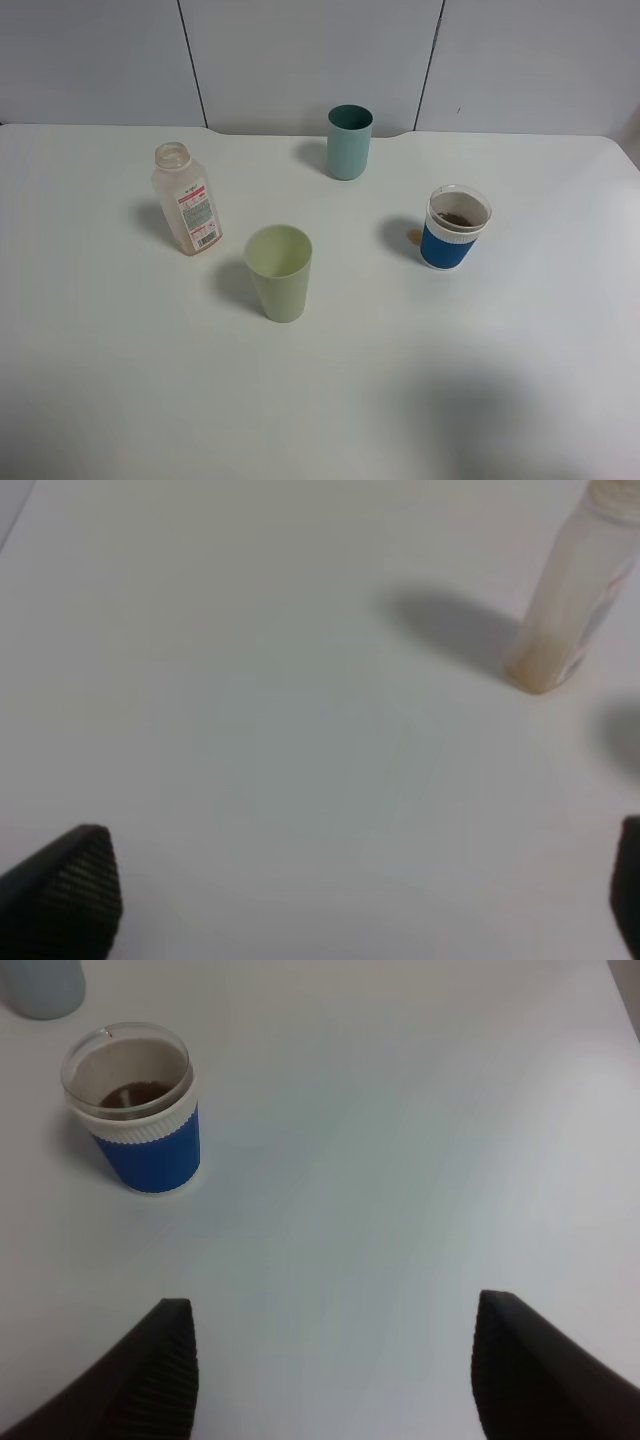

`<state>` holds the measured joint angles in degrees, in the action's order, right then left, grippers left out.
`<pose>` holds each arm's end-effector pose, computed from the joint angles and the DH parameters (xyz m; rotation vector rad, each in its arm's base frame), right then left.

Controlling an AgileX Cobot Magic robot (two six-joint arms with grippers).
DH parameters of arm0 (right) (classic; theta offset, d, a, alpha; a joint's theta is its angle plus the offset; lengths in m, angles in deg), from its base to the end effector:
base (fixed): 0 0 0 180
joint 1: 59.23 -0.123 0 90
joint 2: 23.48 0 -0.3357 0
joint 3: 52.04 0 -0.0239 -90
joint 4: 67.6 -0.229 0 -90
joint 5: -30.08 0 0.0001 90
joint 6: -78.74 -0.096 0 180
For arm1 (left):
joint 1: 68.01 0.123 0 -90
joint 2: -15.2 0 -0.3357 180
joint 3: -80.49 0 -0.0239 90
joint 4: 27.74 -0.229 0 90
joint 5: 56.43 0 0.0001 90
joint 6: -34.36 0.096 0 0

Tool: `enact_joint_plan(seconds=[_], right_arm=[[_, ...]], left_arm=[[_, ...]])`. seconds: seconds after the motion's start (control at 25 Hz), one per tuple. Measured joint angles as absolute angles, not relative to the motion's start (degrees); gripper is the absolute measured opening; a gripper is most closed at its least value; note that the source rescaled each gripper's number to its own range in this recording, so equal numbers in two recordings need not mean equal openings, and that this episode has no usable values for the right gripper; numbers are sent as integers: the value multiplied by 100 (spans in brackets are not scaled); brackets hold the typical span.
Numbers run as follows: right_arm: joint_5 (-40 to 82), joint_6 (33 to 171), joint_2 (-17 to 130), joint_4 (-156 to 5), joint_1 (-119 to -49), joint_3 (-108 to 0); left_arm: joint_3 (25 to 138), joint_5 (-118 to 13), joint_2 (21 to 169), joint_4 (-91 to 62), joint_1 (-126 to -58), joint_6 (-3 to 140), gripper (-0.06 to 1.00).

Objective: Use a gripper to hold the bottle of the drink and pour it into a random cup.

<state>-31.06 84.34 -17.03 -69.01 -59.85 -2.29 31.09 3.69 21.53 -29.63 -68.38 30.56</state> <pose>-0.0714 0.0013 0.2638 -0.1124 2.0447 -0.0247 -0.0715 0.0032 0.2668 -0.0620 2.0206 -0.0068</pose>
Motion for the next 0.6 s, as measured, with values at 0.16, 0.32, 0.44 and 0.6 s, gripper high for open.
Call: enact_joint_plan(seconds=[0.16, 0.32, 0.44, 0.6], right_arm=[[-3106, 8434, -1703, -6901, -5985, -229], [-3106, 8434, -1703, -6901, -5985, -229], [-3106, 8434, -1703, -6901, -5985, -229], [-3106, 8434, -1703, -6901, -5985, -229]], left_arm=[[3109, 369, 2153, -2963, -6838, 3056, 100], [3109, 369, 2153, -2963, -6838, 3062, 100], [3109, 369, 2153, -2887, -6838, 3170, 100], [3109, 369, 2153, -2726, -6838, 3390, 100]])
